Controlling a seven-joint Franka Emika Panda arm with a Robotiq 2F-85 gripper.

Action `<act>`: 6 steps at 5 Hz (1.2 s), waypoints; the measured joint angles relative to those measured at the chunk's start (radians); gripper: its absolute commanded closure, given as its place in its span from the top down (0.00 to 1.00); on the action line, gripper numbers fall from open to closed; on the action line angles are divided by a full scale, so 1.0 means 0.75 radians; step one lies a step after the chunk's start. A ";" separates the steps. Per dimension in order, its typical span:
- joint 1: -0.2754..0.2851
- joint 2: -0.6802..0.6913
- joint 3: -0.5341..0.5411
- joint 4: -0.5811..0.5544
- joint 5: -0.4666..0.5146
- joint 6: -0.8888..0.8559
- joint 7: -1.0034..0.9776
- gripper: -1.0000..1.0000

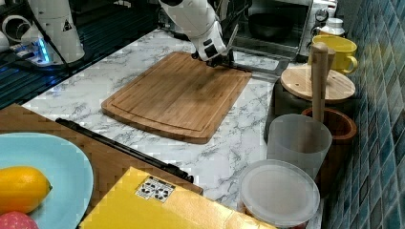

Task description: Close the oven.

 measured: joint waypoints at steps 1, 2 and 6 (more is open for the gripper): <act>-0.038 0.000 0.028 0.005 0.048 -0.100 -0.017 0.00; -0.042 0.002 0.032 0.018 0.016 -0.117 -0.023 0.00; -0.036 0.057 0.042 0.107 -0.100 -0.134 -0.022 0.00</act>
